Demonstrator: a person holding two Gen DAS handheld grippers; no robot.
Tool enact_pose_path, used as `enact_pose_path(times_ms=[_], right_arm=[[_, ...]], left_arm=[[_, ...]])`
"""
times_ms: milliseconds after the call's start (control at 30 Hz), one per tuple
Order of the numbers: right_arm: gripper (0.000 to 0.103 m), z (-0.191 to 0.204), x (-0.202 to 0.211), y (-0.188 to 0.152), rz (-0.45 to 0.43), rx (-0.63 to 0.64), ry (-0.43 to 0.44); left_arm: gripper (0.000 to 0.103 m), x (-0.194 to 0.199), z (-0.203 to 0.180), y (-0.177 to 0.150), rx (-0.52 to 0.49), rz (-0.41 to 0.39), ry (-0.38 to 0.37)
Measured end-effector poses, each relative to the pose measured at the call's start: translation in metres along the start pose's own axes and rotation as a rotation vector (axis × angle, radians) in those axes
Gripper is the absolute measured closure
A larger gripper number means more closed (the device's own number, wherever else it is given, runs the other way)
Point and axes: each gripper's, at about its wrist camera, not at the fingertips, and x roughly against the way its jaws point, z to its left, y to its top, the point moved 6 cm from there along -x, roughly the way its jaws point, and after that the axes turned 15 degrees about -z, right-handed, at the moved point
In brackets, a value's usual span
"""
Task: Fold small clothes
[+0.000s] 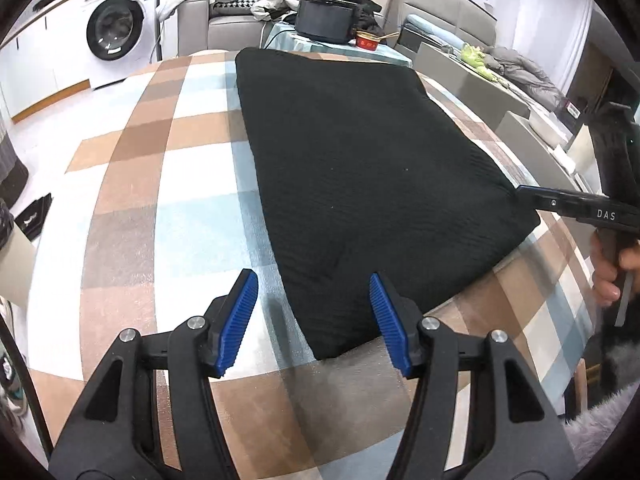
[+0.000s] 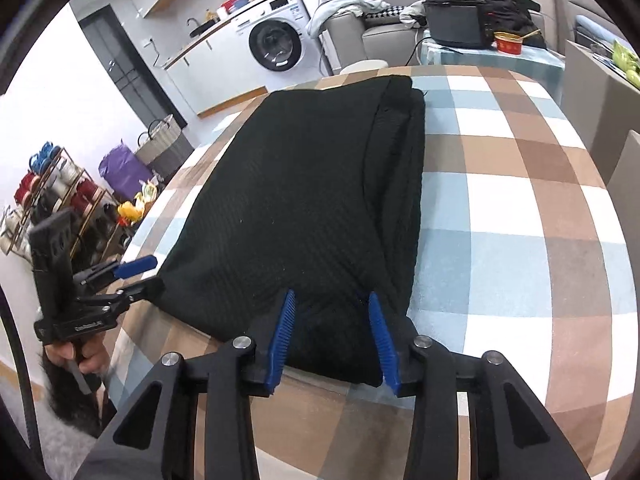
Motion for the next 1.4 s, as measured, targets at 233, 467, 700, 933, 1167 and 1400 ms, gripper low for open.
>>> enact_pose_path(times_ms=[233,467,700,933,1167,1400], right_arm=[[0.056,-0.008,-0.005,0.003,-0.018,-0.032,-0.054],[0.078,-0.001,-0.028,-0.003,0.001,0.034,-0.048],[0.078,-0.008,-0.041,0.012,-0.028,0.016,-0.097],[0.05,-0.005,-0.022,0.017,-0.087,0.037,-0.095],[0.0,0.009,0.011,0.036,-0.256,0.126,-0.095],[0.0,0.023,0.026,0.038,-0.368,0.184,-0.059]], left_arm=[[0.058,-0.014,-0.006,-0.003,0.006,0.022,-0.034],[0.067,-0.034,-0.008,0.003,0.036,0.013,-0.028],[0.067,-0.058,-0.01,0.023,0.001,0.005,-0.007],[0.061,-0.042,-0.003,0.032,-0.005,-0.074,0.037],[0.015,-0.009,0.011,0.057,-0.016,-0.261,0.123],[0.001,0.005,0.018,0.06,-0.02,-0.349,0.184]])
